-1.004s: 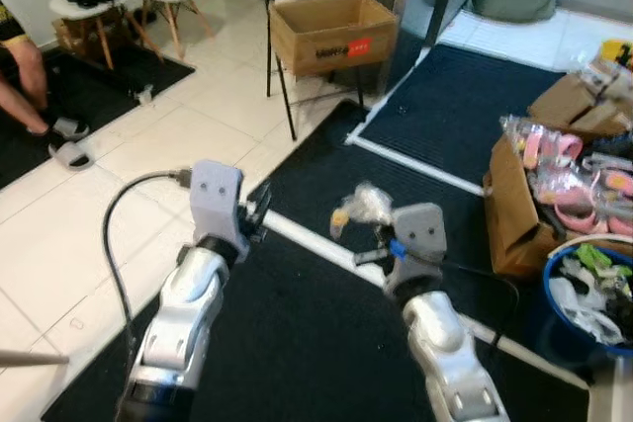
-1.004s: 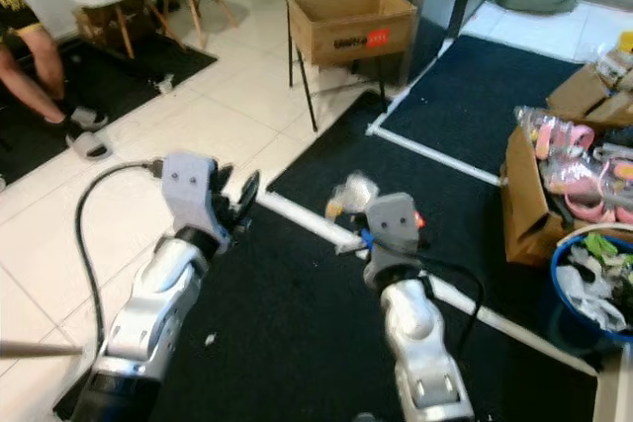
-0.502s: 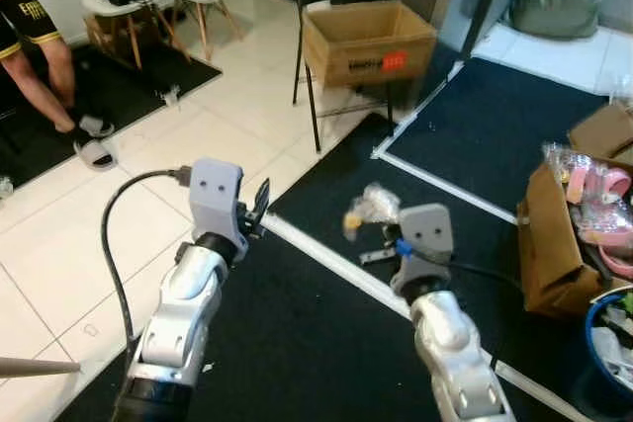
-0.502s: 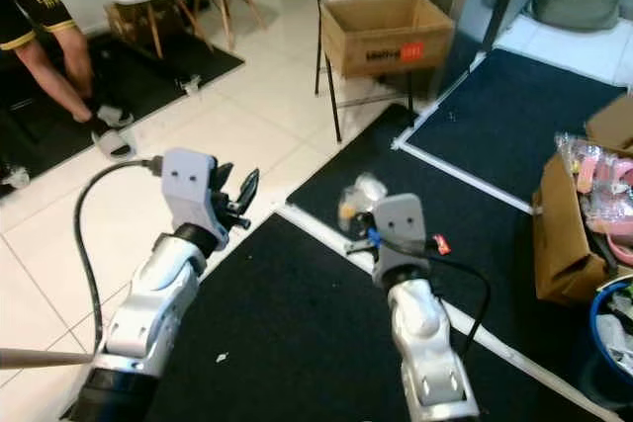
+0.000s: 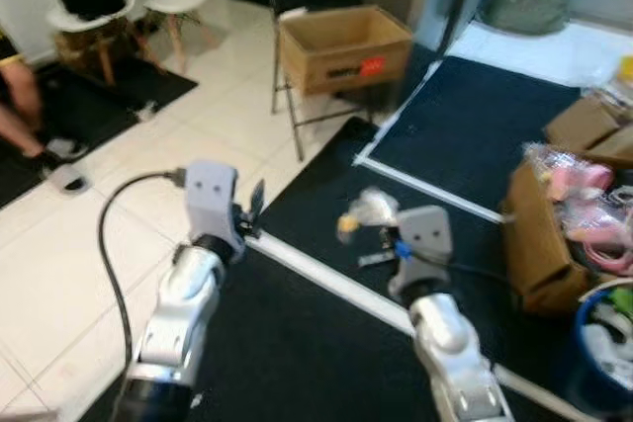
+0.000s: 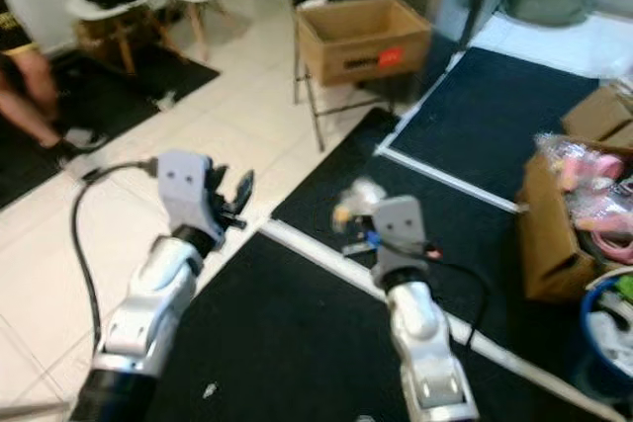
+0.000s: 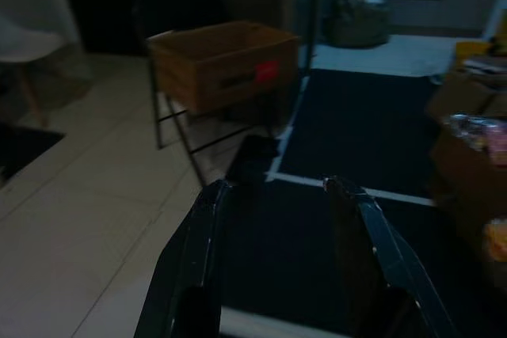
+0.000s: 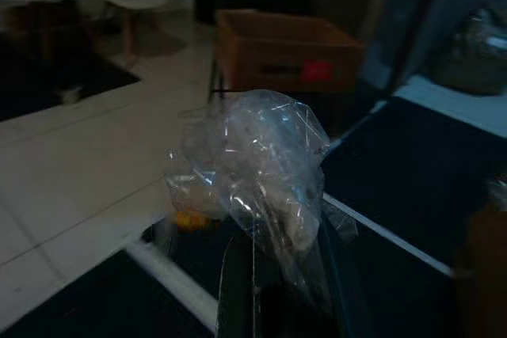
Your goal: Picking trash to rubbish bin
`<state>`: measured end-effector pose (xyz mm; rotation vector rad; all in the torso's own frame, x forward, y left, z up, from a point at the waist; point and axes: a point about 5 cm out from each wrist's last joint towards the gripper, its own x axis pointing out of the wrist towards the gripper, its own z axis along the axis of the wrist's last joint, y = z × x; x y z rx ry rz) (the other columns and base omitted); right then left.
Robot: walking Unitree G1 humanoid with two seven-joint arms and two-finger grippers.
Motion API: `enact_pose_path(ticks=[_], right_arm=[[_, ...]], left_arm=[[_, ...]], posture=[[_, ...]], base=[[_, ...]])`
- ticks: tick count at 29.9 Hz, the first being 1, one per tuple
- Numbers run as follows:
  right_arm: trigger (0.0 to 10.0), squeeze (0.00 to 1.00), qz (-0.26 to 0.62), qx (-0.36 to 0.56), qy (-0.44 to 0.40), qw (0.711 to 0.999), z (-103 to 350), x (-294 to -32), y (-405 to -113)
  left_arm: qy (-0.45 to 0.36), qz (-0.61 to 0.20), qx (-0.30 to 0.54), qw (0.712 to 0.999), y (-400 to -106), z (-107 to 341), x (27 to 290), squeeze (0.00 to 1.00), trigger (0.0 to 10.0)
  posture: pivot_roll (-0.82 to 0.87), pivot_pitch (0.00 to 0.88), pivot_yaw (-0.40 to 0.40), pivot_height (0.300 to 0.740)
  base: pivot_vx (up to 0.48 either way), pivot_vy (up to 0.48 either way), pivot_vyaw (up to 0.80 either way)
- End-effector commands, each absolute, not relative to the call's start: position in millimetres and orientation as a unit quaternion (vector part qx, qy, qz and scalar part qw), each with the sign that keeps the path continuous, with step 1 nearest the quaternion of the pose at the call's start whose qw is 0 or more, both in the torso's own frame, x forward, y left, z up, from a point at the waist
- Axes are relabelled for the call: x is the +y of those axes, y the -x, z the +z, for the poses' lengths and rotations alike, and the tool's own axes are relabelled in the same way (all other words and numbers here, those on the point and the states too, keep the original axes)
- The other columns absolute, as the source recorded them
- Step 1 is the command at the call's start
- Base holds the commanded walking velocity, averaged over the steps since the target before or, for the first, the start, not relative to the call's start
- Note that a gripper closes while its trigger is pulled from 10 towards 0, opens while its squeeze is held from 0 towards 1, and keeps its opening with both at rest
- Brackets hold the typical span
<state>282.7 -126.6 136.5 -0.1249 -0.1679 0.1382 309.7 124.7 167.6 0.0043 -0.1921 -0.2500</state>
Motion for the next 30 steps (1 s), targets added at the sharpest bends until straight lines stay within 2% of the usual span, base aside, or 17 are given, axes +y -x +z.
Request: enact_pose_path(ticks=[1, 4, 30], right_arm=[[10.0, 0.00, 0.078, -0.072, 0.057, 0.993, 131.8, -121.2, -281.4], [10.0, 0.00, 0.079, -0.072, 0.056, 0.993, 132.1, -121.0, -281.5], [10.0, 0.00, 0.085, -0.072, 0.060, 0.992, 132.1, -118.1, -282.6]], left_arm=[[-0.004, -0.119, -0.087, 0.989, -307.7, 163.2, 127.1, 0.00, 10.0], [-0.004, -0.120, -0.087, 0.989, -307.1, 162.7, 127.5, 0.01, 10.0], [-0.002, -0.119, -0.087, 0.989, -306.6, 162.3, 127.0, 0.02, 10.0]], posture=[[-0.03, 0.137, 0.050, 0.740], [-0.04, 0.139, 0.050, 0.740], [-0.03, 0.144, 0.048, 0.740]], base=[[0.292, 0.000, -0.64], [0.294, 0.000, -0.67], [0.302, 0.000, 0.00]])
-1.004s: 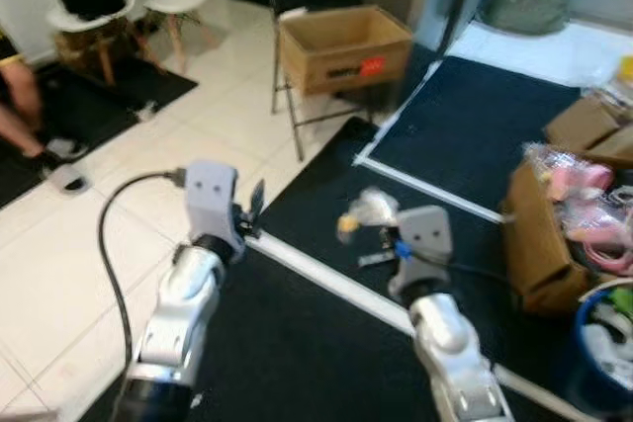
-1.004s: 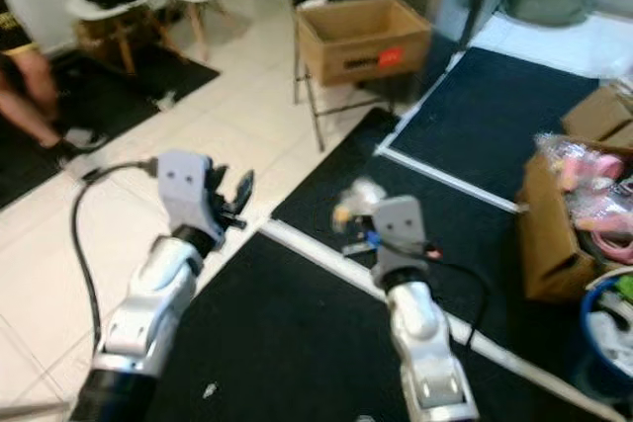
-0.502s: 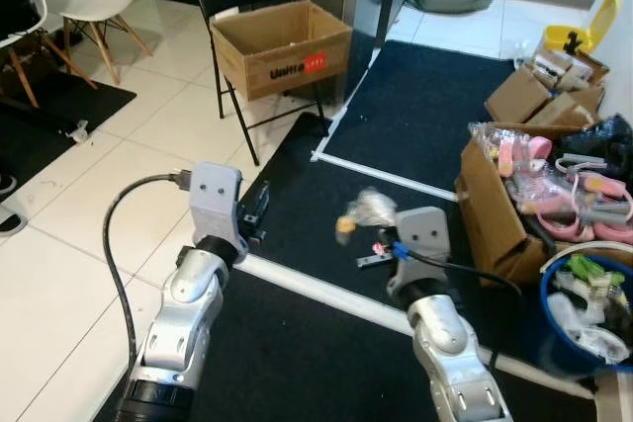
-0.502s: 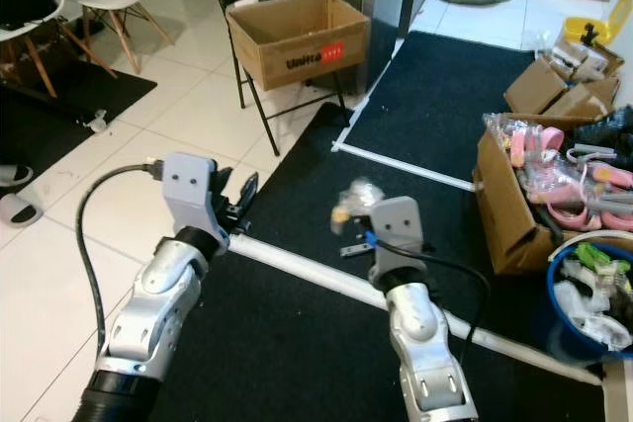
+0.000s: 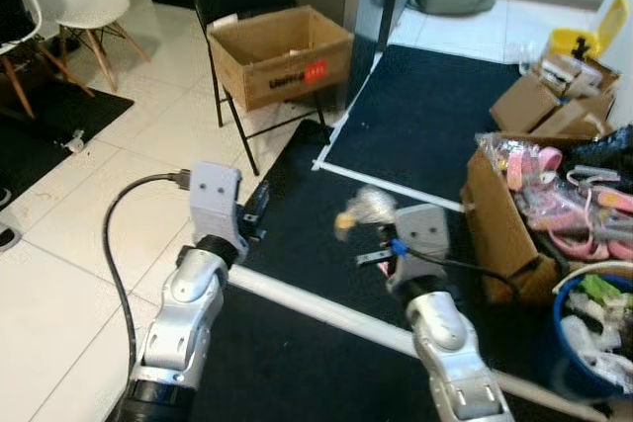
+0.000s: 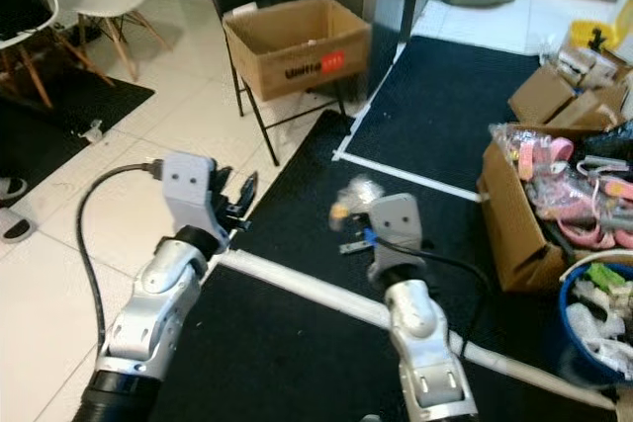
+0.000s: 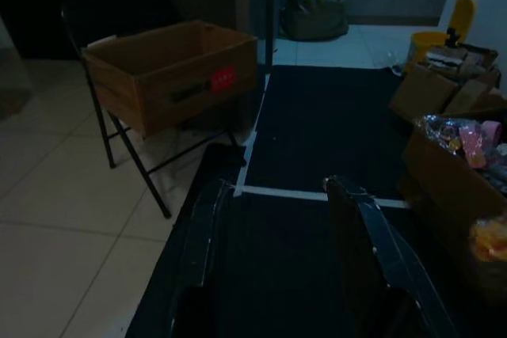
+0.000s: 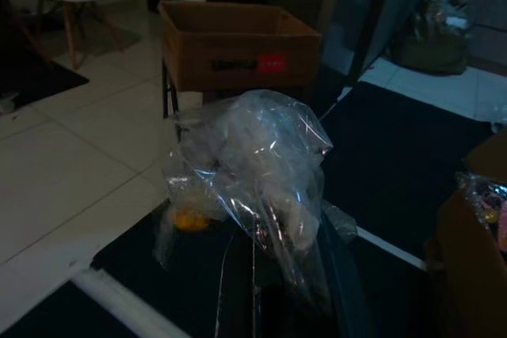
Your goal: Picking trash to rubbish bin
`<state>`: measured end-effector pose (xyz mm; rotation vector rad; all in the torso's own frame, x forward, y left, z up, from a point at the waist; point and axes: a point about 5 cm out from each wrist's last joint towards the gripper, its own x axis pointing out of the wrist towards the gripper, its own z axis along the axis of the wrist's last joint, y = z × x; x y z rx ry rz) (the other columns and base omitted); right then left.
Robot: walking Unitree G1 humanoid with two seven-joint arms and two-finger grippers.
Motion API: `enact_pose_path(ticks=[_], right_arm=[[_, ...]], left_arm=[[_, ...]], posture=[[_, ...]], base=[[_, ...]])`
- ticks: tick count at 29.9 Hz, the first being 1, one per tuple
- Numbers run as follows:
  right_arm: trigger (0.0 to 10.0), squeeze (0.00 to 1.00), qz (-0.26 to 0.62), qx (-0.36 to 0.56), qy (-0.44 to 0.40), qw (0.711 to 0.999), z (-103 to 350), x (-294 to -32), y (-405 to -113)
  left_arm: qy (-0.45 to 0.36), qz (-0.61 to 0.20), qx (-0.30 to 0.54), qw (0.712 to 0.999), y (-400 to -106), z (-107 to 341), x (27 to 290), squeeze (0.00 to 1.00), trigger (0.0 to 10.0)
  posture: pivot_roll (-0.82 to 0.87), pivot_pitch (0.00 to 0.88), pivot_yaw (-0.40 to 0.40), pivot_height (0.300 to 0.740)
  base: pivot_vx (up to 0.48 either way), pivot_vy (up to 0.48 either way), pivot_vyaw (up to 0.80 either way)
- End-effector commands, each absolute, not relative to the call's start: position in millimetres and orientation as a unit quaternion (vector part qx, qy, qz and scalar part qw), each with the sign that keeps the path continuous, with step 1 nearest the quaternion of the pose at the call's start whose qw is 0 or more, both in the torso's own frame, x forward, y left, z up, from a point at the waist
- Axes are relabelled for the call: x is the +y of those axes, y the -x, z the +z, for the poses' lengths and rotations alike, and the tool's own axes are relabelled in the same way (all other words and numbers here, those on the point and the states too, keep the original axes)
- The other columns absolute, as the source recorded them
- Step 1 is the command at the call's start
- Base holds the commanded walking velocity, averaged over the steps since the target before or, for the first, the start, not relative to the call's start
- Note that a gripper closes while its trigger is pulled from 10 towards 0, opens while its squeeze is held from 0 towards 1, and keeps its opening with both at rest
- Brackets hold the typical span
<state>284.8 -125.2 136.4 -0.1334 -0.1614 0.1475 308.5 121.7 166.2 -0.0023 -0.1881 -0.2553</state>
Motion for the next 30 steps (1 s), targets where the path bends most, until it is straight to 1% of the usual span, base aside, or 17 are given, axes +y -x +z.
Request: enact_pose_path(ticks=[1, 5, 11, 30], right_arm=[[10.0, 0.00, 0.085, -0.072, 0.060, 0.992, 132.1, -118.1, -282.6], [10.0, 0.00, 0.082, -0.070, 0.058, 0.992, 131.7, -118.1, -282.7], [10.0, 0.00, 0.081, -0.068, 0.057, 0.993, 130.6, -118.2, -282.5], [10.0, 0.00, 0.080, -0.069, 0.057, 0.993, 130.5, -118.5, -283.0]], left_arm=[[-0.002, -0.119, -0.087, 0.989, -306.6, 162.3, 127.0, 0.02, 10.0], [-0.002, -0.121, -0.087, 0.989, -306.7, 162.6, 126.8, 0.02, 10.0], [-0.003, -0.122, -0.088, 0.989, -306.7, 163.0, 127.0, 0.03, 10.0], [0.000, -0.124, -0.089, 0.988, -306.9, 163.4, 126.6, 0.03, 10.0]], posture=[[-0.03, 0.144, 0.048, 0.740], [-0.03, 0.144, 0.048, 0.740], [-0.03, 0.144, 0.051, 0.740], [-0.03, 0.143, 0.051, 0.740]], base=[[0.311, 0.000, 0.00], [0.309, 0.000, 0.00], [0.312, 0.000, -0.52], [0.317, 0.000, 0.00]])
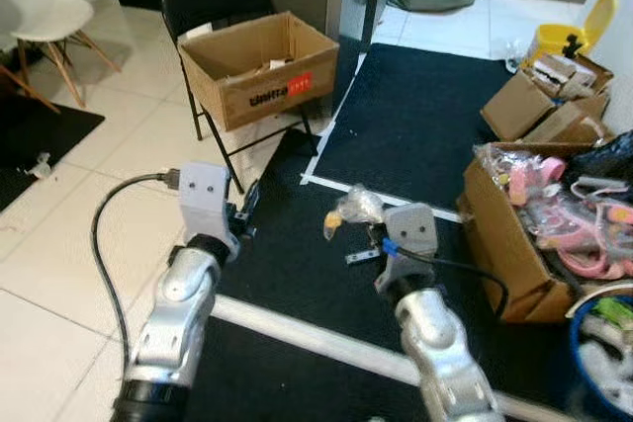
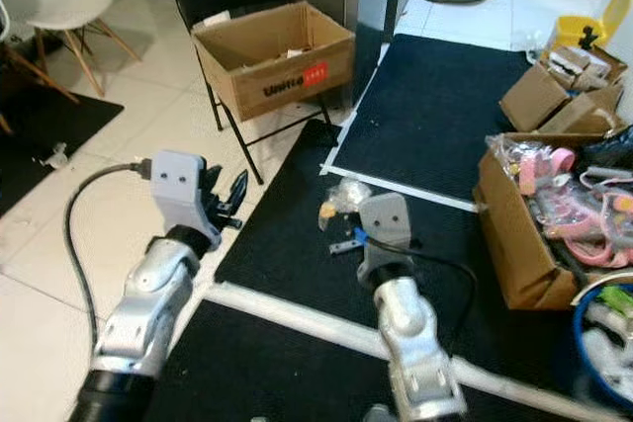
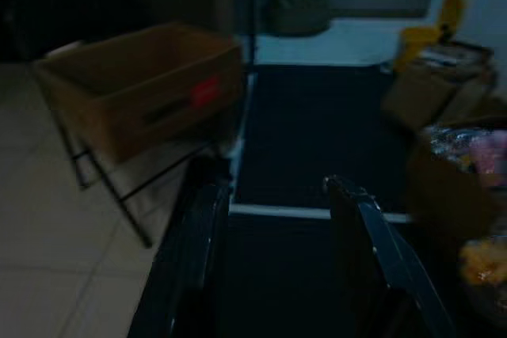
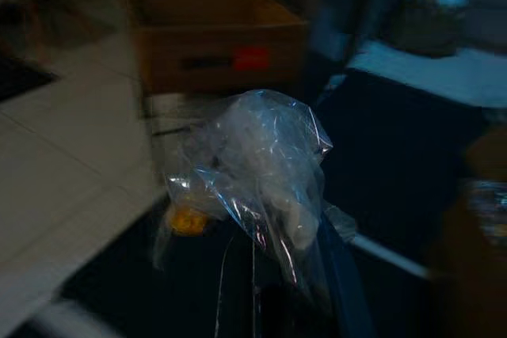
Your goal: Picking trash to rubbish bin
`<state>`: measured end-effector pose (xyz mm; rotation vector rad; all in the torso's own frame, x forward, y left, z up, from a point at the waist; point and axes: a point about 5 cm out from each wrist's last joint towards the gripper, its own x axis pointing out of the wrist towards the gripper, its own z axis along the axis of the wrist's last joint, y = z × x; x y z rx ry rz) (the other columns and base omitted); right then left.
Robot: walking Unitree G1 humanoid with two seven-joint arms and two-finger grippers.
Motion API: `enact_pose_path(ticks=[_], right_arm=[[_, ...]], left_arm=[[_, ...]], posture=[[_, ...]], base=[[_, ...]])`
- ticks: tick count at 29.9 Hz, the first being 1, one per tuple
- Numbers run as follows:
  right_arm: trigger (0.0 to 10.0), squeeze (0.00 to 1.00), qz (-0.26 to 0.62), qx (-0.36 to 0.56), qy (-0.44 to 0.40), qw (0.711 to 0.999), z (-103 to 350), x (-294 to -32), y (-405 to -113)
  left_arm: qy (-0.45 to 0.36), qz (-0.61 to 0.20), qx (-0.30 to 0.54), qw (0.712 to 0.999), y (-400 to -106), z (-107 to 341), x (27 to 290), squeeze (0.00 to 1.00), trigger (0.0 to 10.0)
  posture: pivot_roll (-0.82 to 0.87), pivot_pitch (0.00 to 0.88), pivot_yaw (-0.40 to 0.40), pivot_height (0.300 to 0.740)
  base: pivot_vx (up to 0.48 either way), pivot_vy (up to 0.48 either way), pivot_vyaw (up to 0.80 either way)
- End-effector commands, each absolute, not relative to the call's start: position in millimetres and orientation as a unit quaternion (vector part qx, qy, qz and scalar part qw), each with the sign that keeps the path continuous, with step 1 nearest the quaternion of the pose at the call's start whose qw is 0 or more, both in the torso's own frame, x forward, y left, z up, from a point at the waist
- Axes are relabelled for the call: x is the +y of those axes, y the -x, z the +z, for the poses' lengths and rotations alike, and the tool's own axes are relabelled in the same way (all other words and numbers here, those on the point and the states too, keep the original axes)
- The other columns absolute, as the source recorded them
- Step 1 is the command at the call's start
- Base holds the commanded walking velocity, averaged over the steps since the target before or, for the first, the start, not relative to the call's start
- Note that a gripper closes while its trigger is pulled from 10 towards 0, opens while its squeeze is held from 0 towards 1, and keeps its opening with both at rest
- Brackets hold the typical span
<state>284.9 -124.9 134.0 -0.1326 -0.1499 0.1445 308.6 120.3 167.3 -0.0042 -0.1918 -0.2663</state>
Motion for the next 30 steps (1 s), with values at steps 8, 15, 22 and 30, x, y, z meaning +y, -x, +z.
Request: enact_pose_path(ticks=[8, 15, 22, 30], right_arm=[[10.0, 0.00, 0.078, -0.068, 0.058, 0.993, 130.0, -119.4, -282.4], [10.0, 0.00, 0.074, -0.056, 0.059, 0.994, 122.0, -122.1, -282.7], [10.0, 0.00, 0.064, -0.028, 0.058, 0.996, 106.5, -126.9, -282.1], [10.0, 0.00, 0.010, 0.027, 0.047, 0.998, 76.2, -148.8, -284.4]], left_arm=[[0.000, -0.125, -0.088, 0.988, -306.7, 163.3, 125.9, 0.04, 10.0], [-0.004, -0.127, -0.072, 0.989, -305.0, 153.0, 128.0, 0.04, 10.0], [-0.010, -0.124, -0.052, 0.991, -303.0, 140.4, 132.9, 0.04, 10.0], [-0.020, -0.121, -0.009, 0.992, -297.3, 114.9, 141.3, 0.04, 10.0]], posture=[[-0.03, 0.144, 0.052, 0.740], [-0.03, 0.139, 0.056, 0.740], [-0.03, 0.138, 0.057, 0.740], [-0.02, 0.133, 0.060, 0.740]], base=[[0.323, 0.000, 0.00], [0.325, 0.000, 0.00], [0.324, 0.000, 0.00], [0.324, 0.000, 0.00]])
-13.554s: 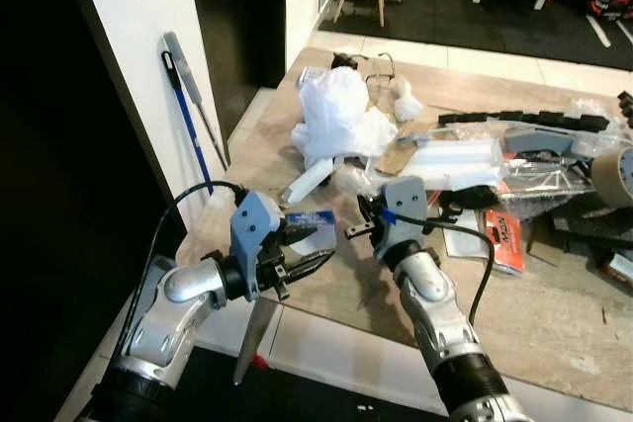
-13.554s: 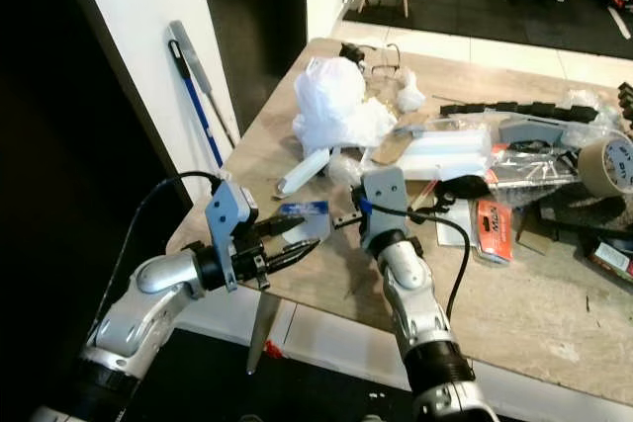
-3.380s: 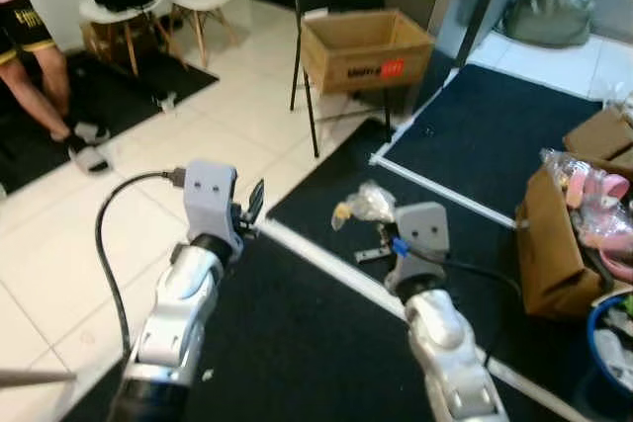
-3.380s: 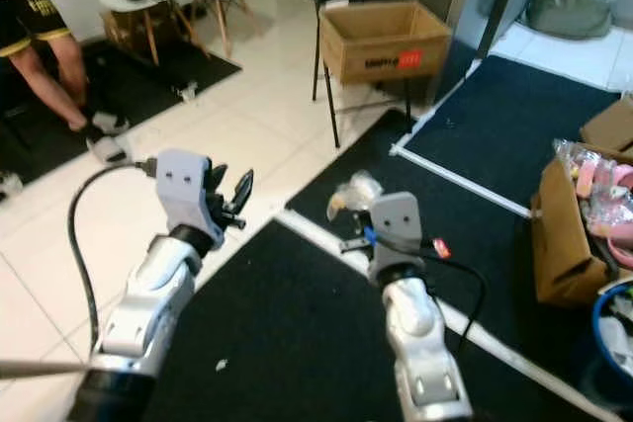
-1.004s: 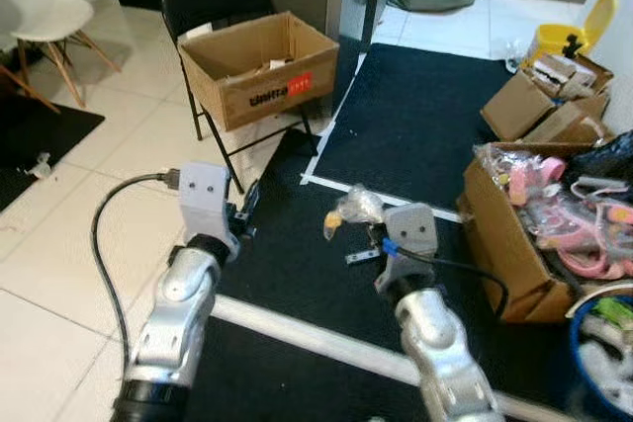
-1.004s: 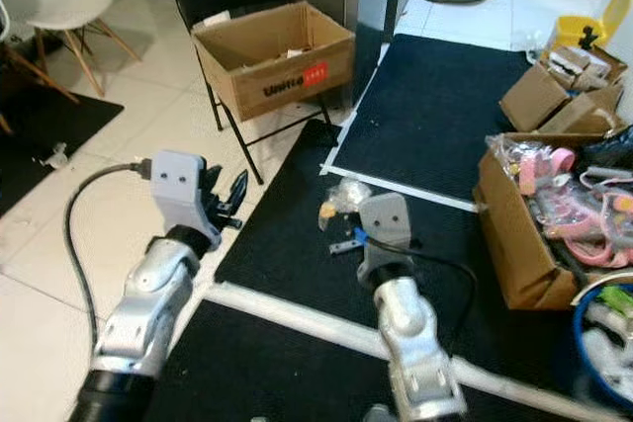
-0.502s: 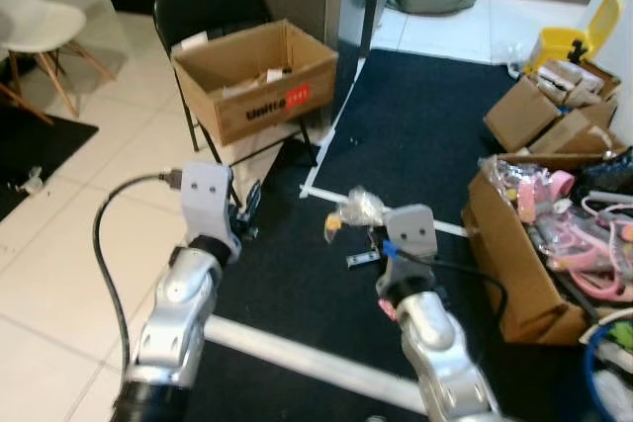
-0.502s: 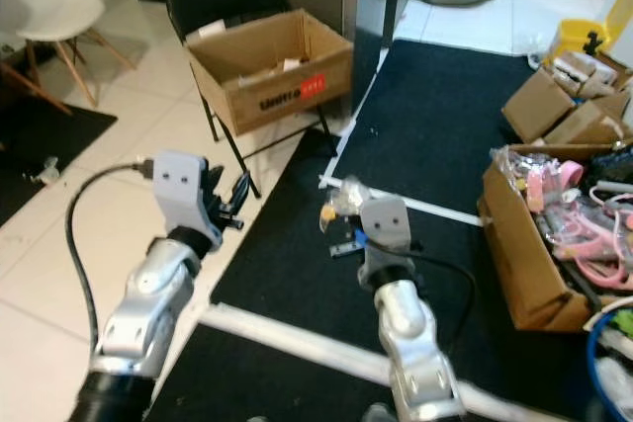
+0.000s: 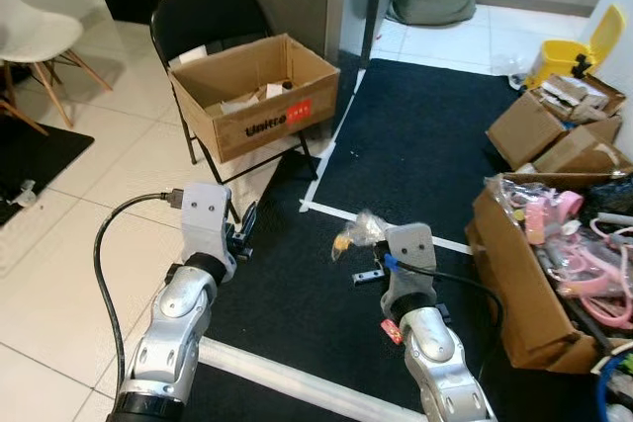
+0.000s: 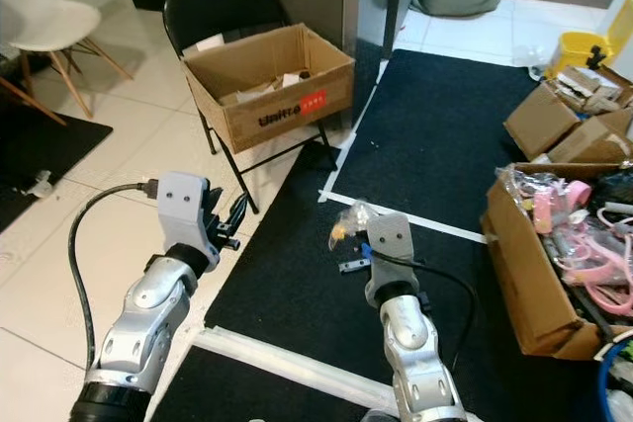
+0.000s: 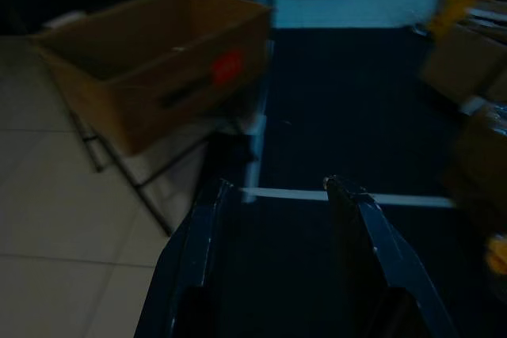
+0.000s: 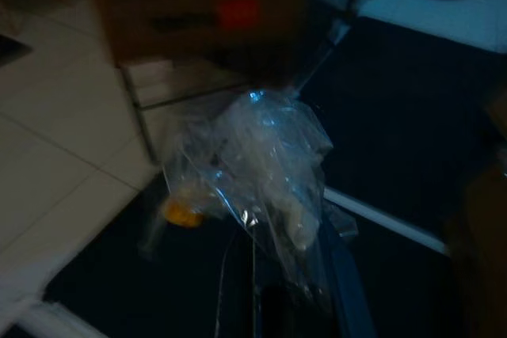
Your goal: Picking trash to rubbish bin
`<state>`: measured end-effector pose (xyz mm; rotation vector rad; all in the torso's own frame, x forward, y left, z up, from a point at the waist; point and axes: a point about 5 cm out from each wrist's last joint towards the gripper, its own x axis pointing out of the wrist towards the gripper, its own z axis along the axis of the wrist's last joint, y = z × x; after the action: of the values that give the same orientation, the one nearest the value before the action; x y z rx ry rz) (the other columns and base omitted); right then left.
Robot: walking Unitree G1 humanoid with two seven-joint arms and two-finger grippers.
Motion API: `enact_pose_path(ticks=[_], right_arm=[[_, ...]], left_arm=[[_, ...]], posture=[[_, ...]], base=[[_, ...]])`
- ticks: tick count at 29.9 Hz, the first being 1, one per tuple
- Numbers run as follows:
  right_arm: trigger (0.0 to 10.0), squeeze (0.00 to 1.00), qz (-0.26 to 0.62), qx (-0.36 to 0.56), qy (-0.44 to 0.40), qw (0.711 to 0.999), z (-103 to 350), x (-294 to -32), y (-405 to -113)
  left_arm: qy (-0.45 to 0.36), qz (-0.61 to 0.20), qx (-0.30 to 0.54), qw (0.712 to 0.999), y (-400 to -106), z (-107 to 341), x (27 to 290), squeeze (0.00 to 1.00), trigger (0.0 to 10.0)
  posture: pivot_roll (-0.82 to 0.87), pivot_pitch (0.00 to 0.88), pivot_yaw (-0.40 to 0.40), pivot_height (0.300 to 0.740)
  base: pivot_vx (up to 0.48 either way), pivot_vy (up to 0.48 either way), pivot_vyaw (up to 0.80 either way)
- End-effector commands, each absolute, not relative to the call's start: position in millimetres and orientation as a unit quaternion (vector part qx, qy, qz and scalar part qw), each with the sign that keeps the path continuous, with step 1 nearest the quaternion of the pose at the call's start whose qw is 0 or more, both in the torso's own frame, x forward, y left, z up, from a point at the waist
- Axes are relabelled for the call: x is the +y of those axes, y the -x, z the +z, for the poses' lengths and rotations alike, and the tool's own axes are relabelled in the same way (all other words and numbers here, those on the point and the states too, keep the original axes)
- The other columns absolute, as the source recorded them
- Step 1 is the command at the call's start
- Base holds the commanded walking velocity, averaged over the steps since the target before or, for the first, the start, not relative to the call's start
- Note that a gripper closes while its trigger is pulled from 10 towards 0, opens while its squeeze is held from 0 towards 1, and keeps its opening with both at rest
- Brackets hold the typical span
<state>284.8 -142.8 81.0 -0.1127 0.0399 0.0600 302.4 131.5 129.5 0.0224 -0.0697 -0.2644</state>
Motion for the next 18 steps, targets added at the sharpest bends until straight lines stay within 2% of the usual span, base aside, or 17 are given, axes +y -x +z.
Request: enact_pose_path(ticks=[1, 2, 3, 8, 18], right_arm=[[10.0, 0.00, -0.017, 0.038, 0.036, 0.998, 71.1, -157.4, -285.2], [10.0, 0.00, -0.017, 0.038, 0.036, 0.998, 71.1, -157.4, -285.2], [10.0, 0.00, -0.051, 0.048, 0.016, 0.997, 66.9, -167.9, -286.0], [10.0, 0.00, -0.067, 0.053, 0.005, 0.996, 64.6, -174.9, -285.7], [10.0, 0.00, -0.058, 0.057, -0.007, 0.997, 57.6, -164.7, -283.1]], left_arm=[[-0.023, -0.118, 0.002, 0.993, -295.1, 107.9, 145.1, 0.05, 10.0], [-0.023, -0.118, 0.002, 0.993, -295.1, 107.9, 145.1, 0.05, 10.0], [-0.027, -0.115, 0.013, 0.993, -293.1, 101.4, 150.0, 0.05, 10.0], [-0.027, -0.113, 0.016, 0.993, -293.2, 99.5, 151.0, 0.05, 10.0], [-0.019, -0.107, 0.015, 0.994, -296.6, 98.5, 152.5, 0.06, 10.0]], posture=[[-0.02, 0.133, 0.060, 0.740], [-0.02, 0.133, 0.060, 0.740], [-0.02, 0.133, 0.060, 0.740], [-0.02, 0.132, 0.061, 0.740], [-0.02, 0.129, 0.062, 0.740]], base=[[0.322, 0.000, 0.00], [0.322, 0.000, 0.00], [0.326, 0.000, 0.00], [0.326, 0.000, 0.00], [0.329, 0.000, 0.00]])
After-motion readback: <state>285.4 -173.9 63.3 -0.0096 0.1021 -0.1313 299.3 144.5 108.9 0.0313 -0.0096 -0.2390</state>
